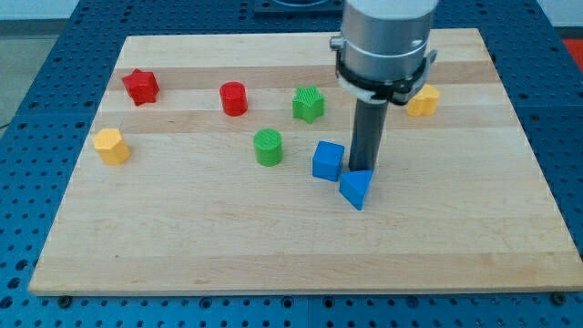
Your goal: Move the blue cube towards bottom center
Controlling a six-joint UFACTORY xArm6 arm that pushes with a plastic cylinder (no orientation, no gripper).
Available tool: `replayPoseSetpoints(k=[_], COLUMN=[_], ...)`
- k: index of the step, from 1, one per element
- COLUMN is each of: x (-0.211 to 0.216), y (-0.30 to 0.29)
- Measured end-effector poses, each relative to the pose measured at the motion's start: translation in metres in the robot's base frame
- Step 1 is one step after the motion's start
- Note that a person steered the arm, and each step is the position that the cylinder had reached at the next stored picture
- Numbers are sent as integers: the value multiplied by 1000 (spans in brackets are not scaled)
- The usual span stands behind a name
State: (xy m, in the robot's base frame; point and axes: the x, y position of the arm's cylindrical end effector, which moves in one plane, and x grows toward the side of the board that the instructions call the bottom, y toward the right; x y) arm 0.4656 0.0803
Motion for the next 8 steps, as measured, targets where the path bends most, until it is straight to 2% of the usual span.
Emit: replayPoseSetpoints(k=[1,2,3,4,5,6,8], x=[-25,-26,12,23,6,14,62], y=[5,-38,-92,-90,-50,-33,-99])
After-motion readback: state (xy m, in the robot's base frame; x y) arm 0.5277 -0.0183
